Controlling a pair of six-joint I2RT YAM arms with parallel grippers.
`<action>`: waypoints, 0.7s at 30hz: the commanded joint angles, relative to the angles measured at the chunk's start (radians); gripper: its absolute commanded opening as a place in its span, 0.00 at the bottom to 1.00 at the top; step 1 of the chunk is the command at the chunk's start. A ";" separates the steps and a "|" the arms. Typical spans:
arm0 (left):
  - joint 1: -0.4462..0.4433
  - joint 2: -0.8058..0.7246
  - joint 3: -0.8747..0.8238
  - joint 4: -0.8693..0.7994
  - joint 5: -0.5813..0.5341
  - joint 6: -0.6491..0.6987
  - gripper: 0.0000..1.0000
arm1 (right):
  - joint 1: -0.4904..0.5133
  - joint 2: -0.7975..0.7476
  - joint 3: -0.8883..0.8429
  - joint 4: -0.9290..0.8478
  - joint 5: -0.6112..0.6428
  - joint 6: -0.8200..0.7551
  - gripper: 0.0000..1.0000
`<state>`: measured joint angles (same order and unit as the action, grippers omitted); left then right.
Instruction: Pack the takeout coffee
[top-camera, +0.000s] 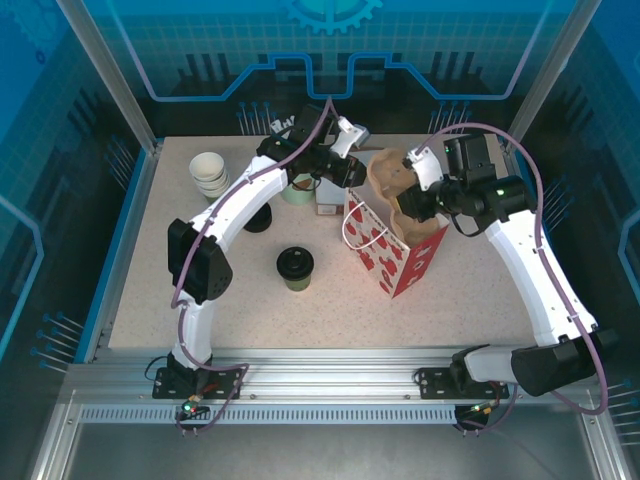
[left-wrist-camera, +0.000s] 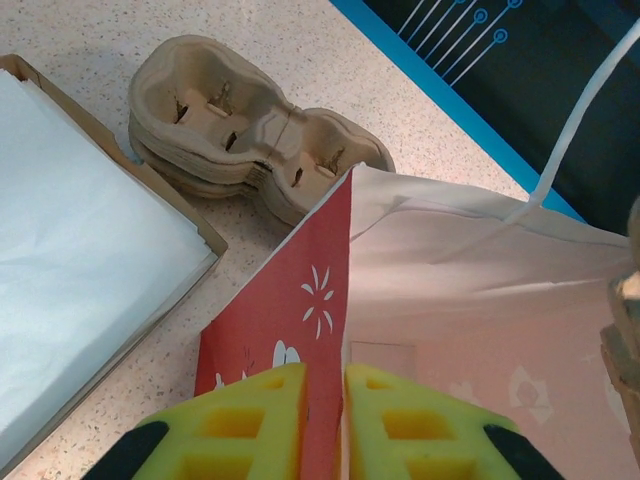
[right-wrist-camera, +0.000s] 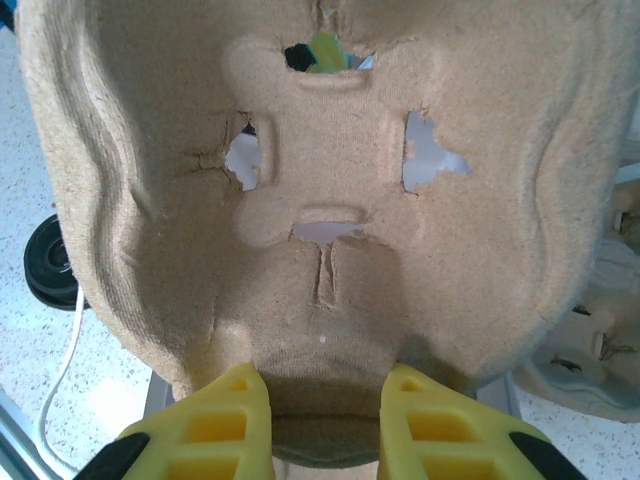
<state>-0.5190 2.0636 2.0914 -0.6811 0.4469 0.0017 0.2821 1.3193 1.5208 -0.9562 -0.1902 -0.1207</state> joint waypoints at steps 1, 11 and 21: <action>0.011 -0.045 -0.011 0.018 0.024 -0.011 0.20 | 0.024 0.026 0.017 -0.058 0.016 0.007 0.20; 0.018 -0.057 -0.023 0.024 0.024 -0.017 0.28 | 0.035 0.059 0.026 -0.092 0.046 0.019 0.20; 0.028 -0.065 -0.026 0.025 0.021 -0.020 0.36 | 0.041 0.078 0.038 -0.126 0.077 0.013 0.19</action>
<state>-0.5037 2.0468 2.0762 -0.6666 0.4473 -0.0017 0.3088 1.3884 1.5269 -1.0367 -0.1303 -0.1123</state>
